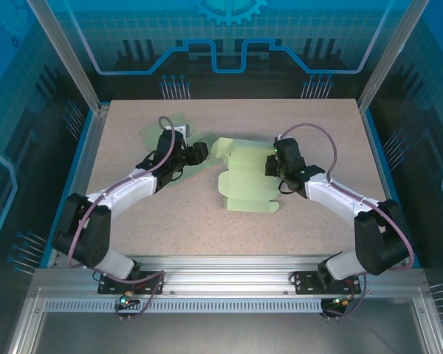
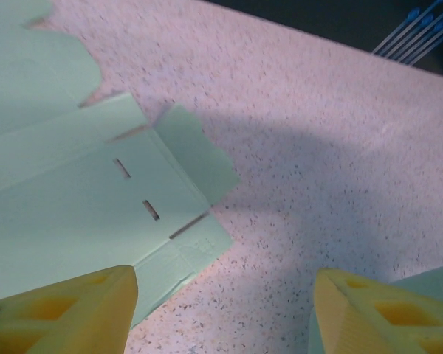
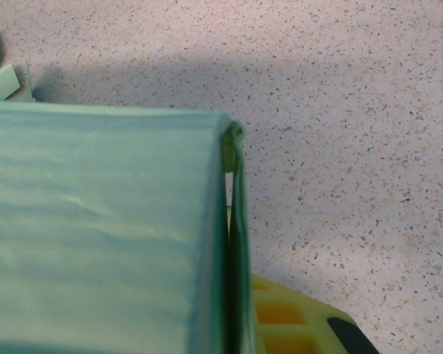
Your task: Fold the paper box
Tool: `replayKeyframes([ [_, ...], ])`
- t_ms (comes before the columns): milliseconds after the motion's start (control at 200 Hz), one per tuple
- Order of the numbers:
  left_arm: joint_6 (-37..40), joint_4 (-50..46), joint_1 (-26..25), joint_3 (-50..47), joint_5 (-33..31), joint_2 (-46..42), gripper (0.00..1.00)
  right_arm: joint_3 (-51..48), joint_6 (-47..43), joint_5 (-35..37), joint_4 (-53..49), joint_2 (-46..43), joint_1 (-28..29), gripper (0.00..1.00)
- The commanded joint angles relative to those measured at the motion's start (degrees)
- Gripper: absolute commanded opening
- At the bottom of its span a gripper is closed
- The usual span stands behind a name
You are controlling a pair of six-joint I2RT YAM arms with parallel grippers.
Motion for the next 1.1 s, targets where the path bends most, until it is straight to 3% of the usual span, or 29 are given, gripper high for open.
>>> replayKeyframes([
  [0,1.42,5.46,-0.61,2.82,7.39,2.46,0.64,0.24,0.55,-1.06,-1.41,-0.24,0.93,0.01],
  [630,0.04,19.83,-4.55,-4.41,23.68,6.57,0.55,4.05,2.42,-1.26,-2.63,6.25,0.98,0.02],
  [1096,5.67,18.38,-5.37,-3.93,25.13,7.07,0.48,3.85,1.27,-2.38,-2.38,5.86,1.10,0.02],
])
